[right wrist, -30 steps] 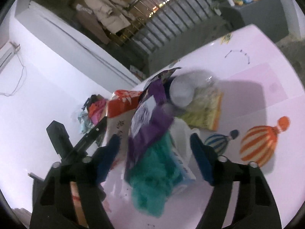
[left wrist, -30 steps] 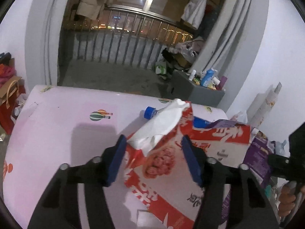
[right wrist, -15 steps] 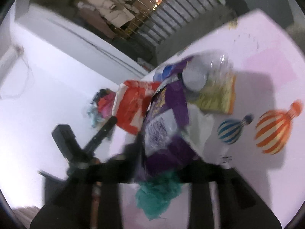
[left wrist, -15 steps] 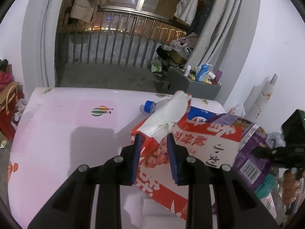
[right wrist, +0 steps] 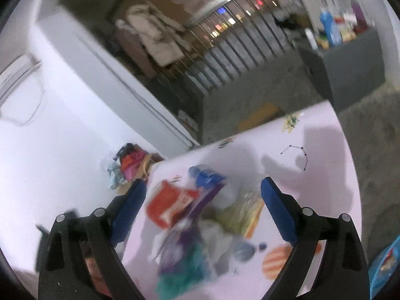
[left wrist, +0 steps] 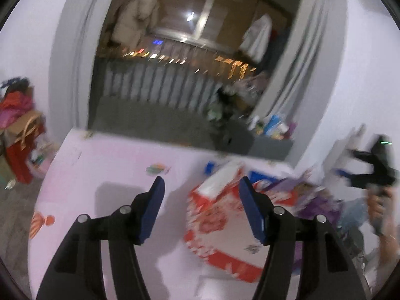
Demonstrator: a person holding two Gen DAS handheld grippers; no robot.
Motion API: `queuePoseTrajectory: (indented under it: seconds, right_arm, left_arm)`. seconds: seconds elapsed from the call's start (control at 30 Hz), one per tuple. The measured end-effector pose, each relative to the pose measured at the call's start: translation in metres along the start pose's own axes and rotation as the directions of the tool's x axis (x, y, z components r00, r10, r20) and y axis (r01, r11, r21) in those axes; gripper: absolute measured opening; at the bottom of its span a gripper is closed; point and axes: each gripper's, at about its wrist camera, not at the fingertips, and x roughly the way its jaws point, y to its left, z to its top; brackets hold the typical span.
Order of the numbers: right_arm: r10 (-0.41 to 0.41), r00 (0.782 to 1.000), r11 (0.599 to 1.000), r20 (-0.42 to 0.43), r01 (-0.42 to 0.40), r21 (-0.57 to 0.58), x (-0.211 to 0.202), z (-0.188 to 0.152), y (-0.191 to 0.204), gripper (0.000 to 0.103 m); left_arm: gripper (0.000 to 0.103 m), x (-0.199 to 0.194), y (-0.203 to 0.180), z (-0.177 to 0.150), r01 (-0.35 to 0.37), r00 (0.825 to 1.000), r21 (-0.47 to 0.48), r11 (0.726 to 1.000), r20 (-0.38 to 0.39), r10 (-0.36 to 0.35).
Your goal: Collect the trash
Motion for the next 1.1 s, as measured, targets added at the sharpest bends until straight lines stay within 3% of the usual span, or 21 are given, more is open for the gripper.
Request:
queuePoseTrajectory:
  seconds: [0.07,0.13,0.23,0.3,0.37,0.43,0.53,0.77,0.9,1.1]
  right_arm:
    - [0.004,0.996,1.000,-0.090,-0.002,0.014,0.041,0.017,-0.012,0.086]
    - [-0.009,0.982,1.000,-0.186,0.009,-0.001,0.084,0.027,-0.015,0.085]
    - [0.028,0.933,0.999,-0.360,-0.042,-0.029,0.148,0.031,-0.013,0.085]
    - [0.051,0.891,0.998,-0.451,-0.058,-0.002,0.180,0.024,-0.013,0.083]
    - [0.063,0.862,0.998,-0.503,-0.060,0.021,0.200,0.019,-0.015,0.079]
    - [0.064,0.830,0.998,-0.554,-0.056,0.031,0.209,0.007,-0.016,0.066]
    - [0.060,0.806,0.998,-0.589,-0.059,0.020,0.207,-0.011,-0.013,0.054]
    - [0.060,0.854,0.997,-0.517,-0.023,0.078,0.155,-0.051,-0.011,0.053]
    - [0.033,0.889,0.993,-0.457,0.024,0.119,0.124,-0.073,-0.012,0.053]
    - [0.001,0.919,0.983,-0.395,0.071,0.168,0.086,-0.109,-0.014,0.052]
  left_arm:
    - [0.060,-0.002,-0.016,0.000,0.090,0.996,0.012,0.996,0.002,-0.090]
    - [0.060,0.014,-0.033,-0.005,0.171,0.983,0.015,0.985,-0.072,-0.169]
    - [0.060,0.050,-0.044,-0.014,0.146,0.969,-0.034,0.989,-0.195,-0.150]
    - [0.059,0.072,-0.042,-0.021,0.111,0.963,-0.091,0.990,-0.234,-0.130]
    - [0.057,0.088,-0.037,-0.027,0.086,0.958,-0.139,0.987,-0.260,-0.120]
    - [0.056,0.098,-0.037,-0.030,0.080,0.955,-0.140,0.987,-0.274,-0.116]
    - [0.052,0.109,-0.042,-0.036,0.082,0.943,-0.136,0.987,-0.311,-0.121]
    - [0.046,0.121,-0.051,-0.053,0.140,0.907,-0.171,0.975,-0.373,-0.196]
    - [0.045,0.114,-0.058,-0.060,0.175,0.895,-0.168,0.970,-0.382,-0.228]
    - [0.044,0.093,-0.077,-0.071,0.247,0.871,-0.126,0.961,-0.405,-0.277]
